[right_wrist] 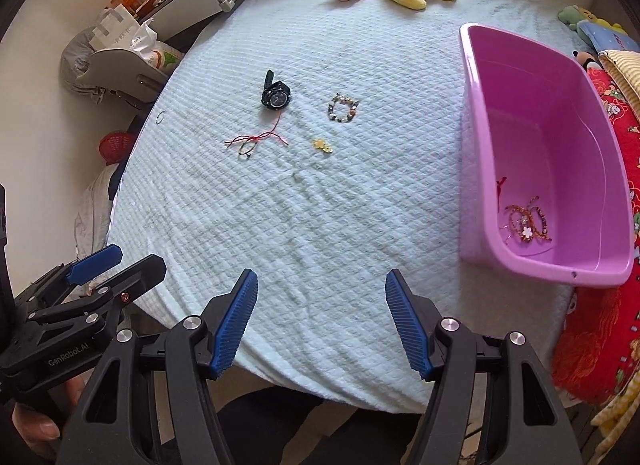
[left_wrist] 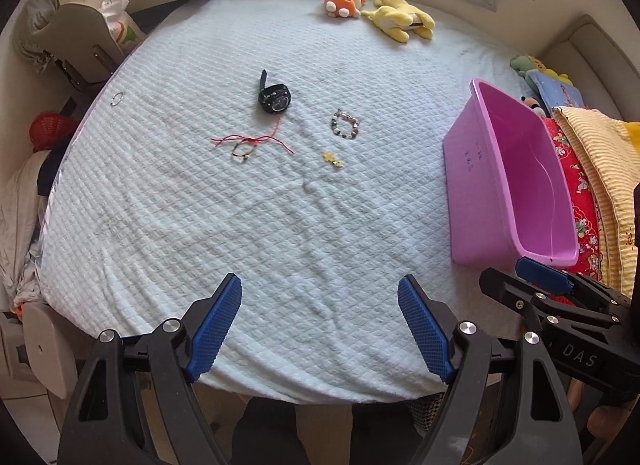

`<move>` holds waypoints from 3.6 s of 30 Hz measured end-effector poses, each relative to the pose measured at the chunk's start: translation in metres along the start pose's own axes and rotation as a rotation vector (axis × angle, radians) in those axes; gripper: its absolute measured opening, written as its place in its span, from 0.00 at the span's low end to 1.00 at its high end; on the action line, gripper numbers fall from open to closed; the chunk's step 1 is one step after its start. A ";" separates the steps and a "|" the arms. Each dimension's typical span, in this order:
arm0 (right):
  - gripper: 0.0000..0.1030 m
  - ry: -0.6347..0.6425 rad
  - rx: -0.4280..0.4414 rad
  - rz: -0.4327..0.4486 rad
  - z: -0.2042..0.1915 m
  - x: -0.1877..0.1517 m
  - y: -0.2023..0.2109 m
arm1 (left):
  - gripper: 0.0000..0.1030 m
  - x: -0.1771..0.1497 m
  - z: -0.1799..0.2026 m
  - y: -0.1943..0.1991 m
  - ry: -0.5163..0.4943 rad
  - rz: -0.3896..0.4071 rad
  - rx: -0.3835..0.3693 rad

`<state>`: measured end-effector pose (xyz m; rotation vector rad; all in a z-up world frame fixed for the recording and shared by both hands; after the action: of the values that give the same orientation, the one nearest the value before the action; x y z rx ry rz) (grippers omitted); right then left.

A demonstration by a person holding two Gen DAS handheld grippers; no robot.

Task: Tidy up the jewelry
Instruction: 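Move left tool to red-string rainbow bracelet while right tool approaches yellow flower charm, then close left tool on rainbow bracelet while right tool closes on yellow flower charm, then lift both held pieces off the bed toward the pink tub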

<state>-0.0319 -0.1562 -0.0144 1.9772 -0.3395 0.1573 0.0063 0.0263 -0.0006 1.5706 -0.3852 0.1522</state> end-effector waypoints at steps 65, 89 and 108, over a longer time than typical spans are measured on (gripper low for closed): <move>0.61 0.072 -0.269 0.329 0.043 0.133 -0.310 | 0.85 0.129 -0.071 -0.340 -0.081 0.235 0.029; 0.25 0.134 -0.285 0.299 0.032 0.129 -0.326 | 0.34 0.135 -0.059 -0.345 -0.086 0.246 -0.001; 0.16 0.063 -0.254 0.299 0.021 0.116 -0.293 | 0.06 0.118 -0.067 -0.311 -0.132 0.201 -0.041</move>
<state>0.1680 -0.0810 -0.2478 1.6597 -0.5844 0.3499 0.2297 0.0733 -0.2519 1.5043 -0.6466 0.1945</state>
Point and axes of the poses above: each gripper's, at about its wrist camera, not at the fingertips, and y roughly against the way its jaws point, z to its right, x to its top, the point moved 3 cm from there along -y, roughly the way its jaws point, and after that the axes turned 9 degrees about x, right-handed, at the moved point
